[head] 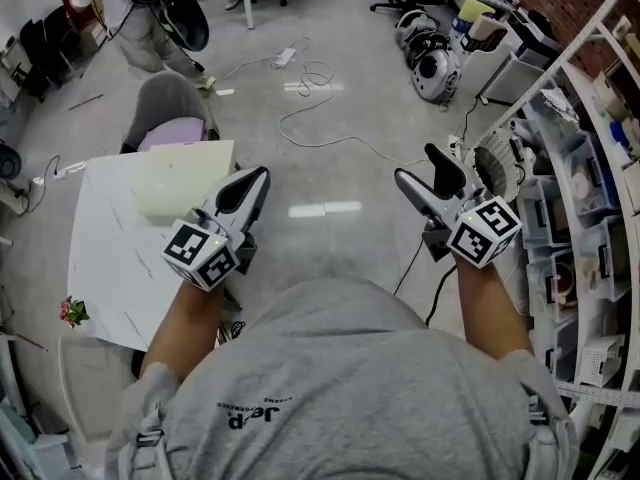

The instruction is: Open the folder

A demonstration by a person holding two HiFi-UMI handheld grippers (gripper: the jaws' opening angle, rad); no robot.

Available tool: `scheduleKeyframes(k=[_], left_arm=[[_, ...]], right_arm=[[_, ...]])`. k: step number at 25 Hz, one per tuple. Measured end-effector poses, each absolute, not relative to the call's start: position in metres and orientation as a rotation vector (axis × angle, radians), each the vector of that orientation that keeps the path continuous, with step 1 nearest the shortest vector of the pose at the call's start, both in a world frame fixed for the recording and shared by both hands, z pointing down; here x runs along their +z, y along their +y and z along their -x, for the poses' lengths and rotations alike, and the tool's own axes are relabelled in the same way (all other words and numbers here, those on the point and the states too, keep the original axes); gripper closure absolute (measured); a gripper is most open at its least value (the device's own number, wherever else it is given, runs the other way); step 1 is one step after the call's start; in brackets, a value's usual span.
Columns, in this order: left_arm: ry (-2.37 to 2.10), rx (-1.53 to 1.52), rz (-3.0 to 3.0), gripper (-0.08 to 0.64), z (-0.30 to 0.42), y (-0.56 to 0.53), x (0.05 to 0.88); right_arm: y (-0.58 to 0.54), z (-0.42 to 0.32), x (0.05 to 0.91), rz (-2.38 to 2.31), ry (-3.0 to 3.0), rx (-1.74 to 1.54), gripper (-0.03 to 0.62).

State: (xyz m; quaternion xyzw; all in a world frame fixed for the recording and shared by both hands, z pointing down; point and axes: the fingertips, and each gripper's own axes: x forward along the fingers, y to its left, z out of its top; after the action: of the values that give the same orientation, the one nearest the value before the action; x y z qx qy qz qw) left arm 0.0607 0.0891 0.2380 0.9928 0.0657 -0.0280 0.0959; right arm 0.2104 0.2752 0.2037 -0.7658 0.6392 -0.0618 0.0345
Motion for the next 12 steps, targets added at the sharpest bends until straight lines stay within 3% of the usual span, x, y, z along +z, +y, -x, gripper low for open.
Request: scheduleKeyframes(k=[12], left_arm=[[0.142,-0.066,-2.932,0.503,-0.119,-0.003,0.245]], right_arm=[[0.174,-0.275,0.217,2.321,2.005,-0.256,0.253]])
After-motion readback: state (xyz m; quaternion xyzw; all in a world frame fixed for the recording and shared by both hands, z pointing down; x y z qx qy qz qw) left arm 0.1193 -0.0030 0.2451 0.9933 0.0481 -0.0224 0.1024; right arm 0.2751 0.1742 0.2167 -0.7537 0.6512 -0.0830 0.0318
